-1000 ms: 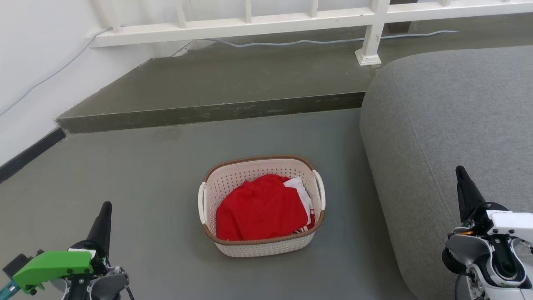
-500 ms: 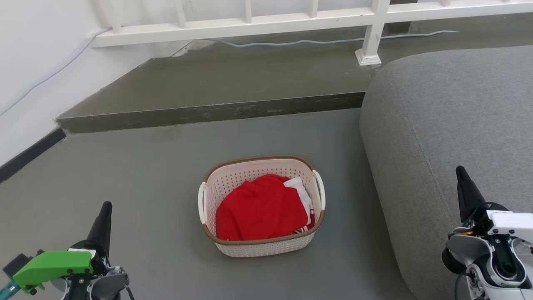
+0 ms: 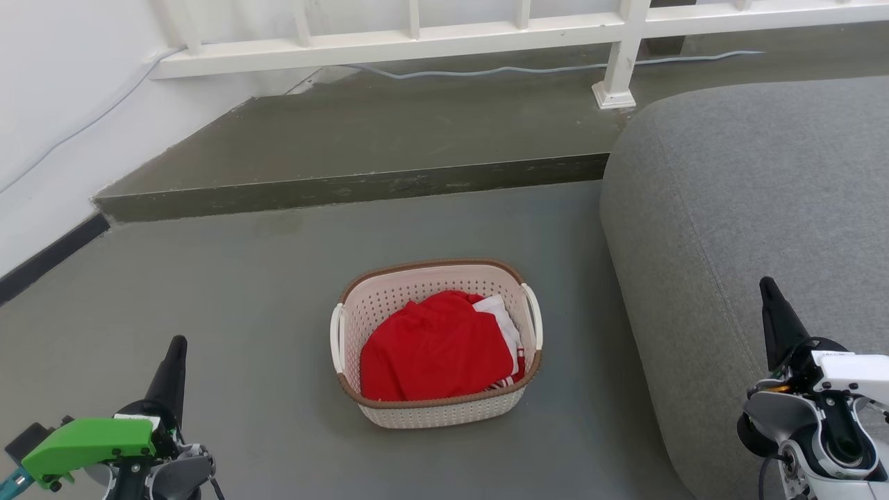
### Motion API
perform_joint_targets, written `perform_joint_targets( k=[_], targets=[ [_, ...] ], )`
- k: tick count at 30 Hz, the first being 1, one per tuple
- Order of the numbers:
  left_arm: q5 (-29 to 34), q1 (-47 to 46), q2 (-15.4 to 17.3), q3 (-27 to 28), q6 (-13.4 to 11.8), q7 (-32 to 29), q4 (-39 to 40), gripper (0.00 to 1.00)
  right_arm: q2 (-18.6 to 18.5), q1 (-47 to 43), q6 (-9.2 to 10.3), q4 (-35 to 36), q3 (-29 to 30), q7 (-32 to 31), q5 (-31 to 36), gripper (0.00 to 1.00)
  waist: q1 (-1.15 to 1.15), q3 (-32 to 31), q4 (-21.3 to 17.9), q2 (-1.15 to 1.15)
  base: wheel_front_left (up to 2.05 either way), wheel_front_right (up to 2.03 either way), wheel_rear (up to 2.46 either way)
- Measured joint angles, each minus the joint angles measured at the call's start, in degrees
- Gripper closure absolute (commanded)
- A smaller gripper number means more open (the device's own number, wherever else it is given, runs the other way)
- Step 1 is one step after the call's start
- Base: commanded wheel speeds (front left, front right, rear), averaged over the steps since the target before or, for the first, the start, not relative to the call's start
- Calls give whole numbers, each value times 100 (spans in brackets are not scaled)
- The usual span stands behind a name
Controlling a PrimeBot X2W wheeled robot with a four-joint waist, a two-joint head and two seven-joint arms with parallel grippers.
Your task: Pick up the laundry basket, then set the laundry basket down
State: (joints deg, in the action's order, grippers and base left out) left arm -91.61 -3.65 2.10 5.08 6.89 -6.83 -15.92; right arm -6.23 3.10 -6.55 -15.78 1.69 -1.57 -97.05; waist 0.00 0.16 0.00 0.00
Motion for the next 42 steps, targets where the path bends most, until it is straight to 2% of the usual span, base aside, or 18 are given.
perform_joint_targets(
  k=[42],
  targets=[
    [0,0,0,-3,16,8,4,100,24,3,-1,-10,26,-7,2,100,0,0,0,0,0,0,0]
  ],
)
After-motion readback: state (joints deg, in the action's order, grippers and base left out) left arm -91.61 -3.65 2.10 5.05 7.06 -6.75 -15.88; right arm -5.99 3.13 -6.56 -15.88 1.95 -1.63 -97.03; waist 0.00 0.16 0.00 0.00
